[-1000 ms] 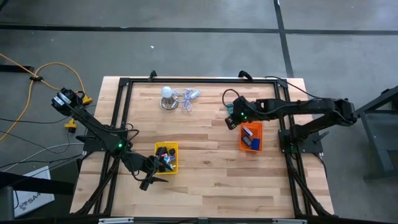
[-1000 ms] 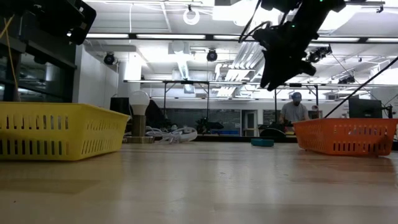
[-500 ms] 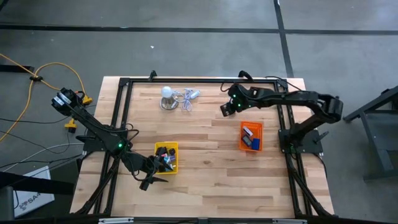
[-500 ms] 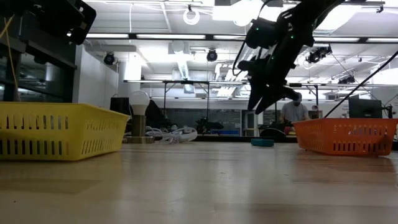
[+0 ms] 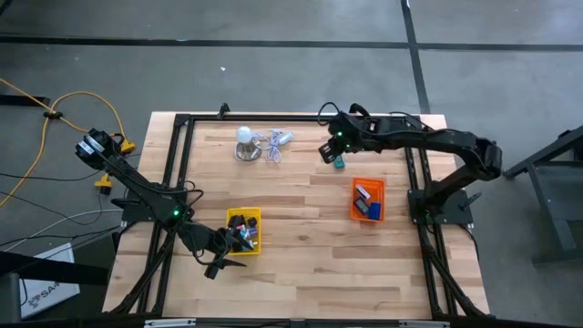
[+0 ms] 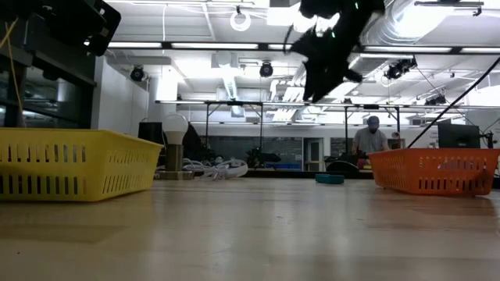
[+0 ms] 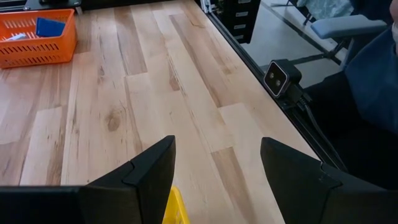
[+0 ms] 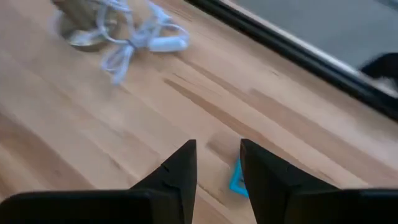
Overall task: Pick & Place Office items
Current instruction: Put the light blue digital clock into the orange bin
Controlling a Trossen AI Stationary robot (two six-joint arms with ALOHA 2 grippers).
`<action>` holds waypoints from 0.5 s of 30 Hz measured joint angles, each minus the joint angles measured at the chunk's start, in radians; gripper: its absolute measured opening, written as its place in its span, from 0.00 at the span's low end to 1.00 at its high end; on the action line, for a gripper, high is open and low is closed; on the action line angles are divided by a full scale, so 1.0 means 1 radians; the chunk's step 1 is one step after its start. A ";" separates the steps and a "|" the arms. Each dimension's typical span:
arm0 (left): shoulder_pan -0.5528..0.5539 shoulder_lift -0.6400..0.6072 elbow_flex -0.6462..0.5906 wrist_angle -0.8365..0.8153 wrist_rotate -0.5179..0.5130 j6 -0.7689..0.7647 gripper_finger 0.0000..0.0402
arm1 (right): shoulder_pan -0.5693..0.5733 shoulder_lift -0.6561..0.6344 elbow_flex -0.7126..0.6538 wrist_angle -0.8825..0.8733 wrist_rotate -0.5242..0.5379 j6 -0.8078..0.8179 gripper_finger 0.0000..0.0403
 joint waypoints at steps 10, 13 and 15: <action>0.000 0.000 0.000 0.000 0.000 0.000 0.57 | 0.001 0.198 0.141 -0.249 0.061 0.197 0.27; 0.000 0.000 0.000 0.000 0.000 0.000 0.57 | -0.024 0.245 0.141 -0.247 0.056 0.172 0.27; 0.000 0.000 0.000 0.000 0.000 0.000 0.57 | -0.032 0.265 0.141 -0.247 0.057 0.159 0.27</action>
